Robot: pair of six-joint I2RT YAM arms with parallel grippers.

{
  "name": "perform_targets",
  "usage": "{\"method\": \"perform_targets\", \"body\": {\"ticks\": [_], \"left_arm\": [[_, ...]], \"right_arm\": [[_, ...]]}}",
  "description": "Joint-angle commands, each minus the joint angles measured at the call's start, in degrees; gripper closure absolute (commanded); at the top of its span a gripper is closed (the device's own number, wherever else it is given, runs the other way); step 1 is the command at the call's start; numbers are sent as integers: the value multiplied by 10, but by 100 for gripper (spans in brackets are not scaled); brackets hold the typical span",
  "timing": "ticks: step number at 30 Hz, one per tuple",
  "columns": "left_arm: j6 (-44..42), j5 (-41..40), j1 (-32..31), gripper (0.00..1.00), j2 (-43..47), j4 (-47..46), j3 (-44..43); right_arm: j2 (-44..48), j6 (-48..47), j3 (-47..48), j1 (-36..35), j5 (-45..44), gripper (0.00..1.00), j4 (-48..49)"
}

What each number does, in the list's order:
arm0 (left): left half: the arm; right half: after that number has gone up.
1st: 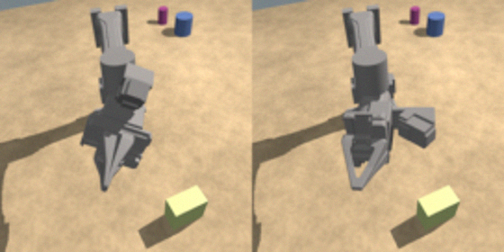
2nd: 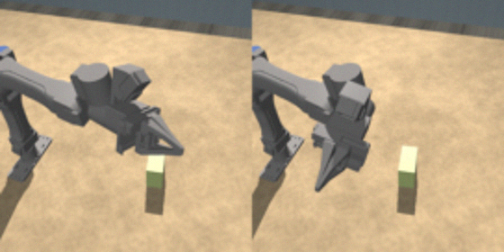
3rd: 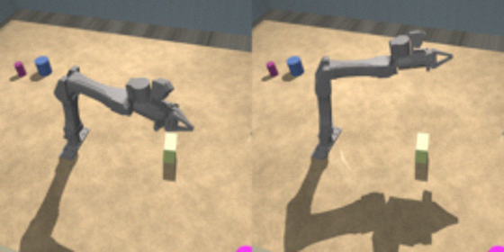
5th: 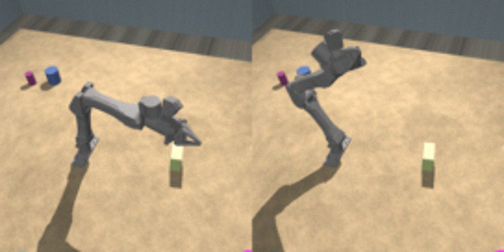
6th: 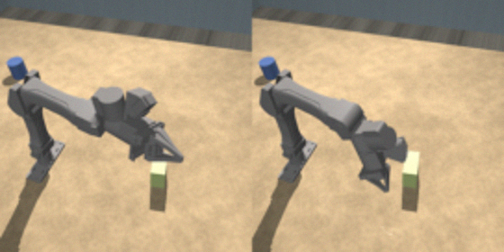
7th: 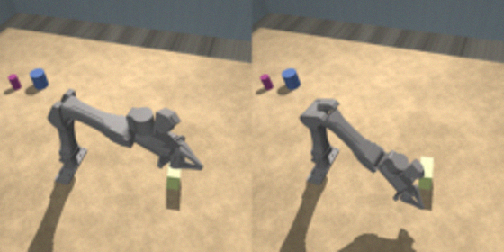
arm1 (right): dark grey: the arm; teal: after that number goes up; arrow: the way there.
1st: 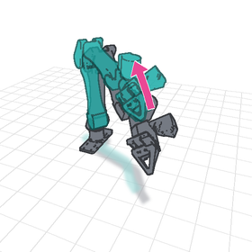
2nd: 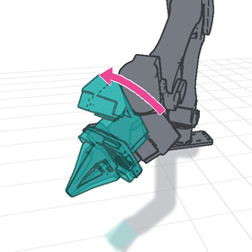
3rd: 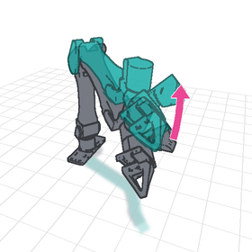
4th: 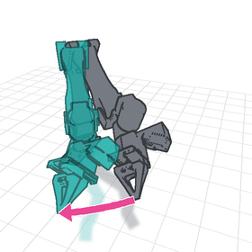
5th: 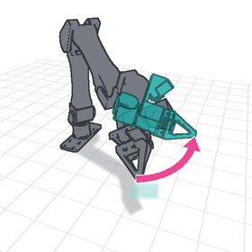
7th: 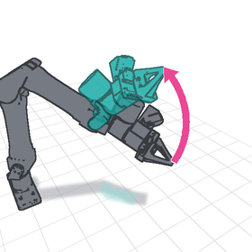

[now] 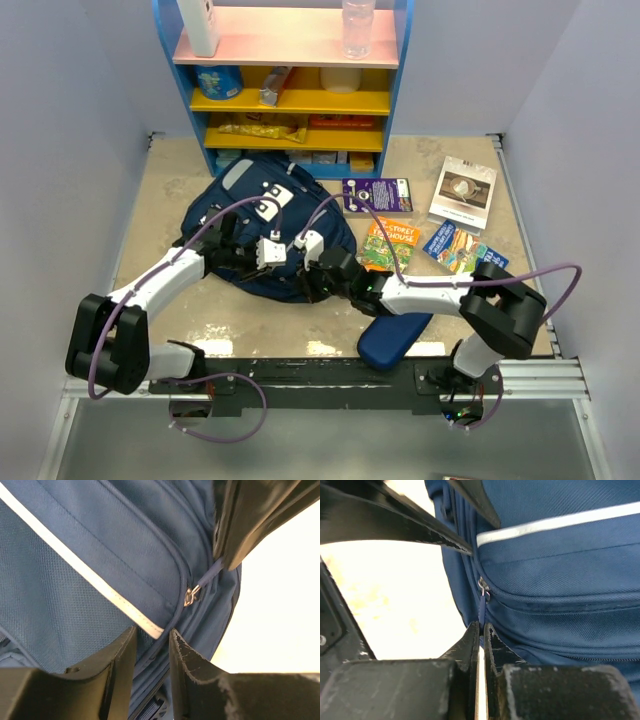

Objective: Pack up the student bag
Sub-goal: Zip the student bag at the center of the board.

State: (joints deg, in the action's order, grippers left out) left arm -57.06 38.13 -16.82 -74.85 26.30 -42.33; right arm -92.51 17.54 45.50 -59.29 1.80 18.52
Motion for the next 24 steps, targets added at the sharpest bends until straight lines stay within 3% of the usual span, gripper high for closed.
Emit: {"method": "perform_targets", "body": {"ticks": [1, 5, 17, 18, 22, 24], "left_arm": [[-5, 7, 9, 64, 6, -17, -6], [-12, 12, 8, 67, 15, 6, 3], [-6, 4, 9, 69, 18, -12, 9], [-5, 5, 9, 68, 18, -12, 7], [1, 29, 7, 45, 17, 0, -18], [4, 51, 4, 40, 14, 7, -28]], "right_arm": [[51, 26, -28, -8, -48, 100, 49], [73, 30, -37, -4, -105, 100, 42], [113, -13, -39, 7, -143, 100, -26], [120, -13, -42, 7, -144, 100, -29], [129, 6, -66, 7, -122, 100, -18], [126, 19, -70, 4, -117, 100, -11]]}}
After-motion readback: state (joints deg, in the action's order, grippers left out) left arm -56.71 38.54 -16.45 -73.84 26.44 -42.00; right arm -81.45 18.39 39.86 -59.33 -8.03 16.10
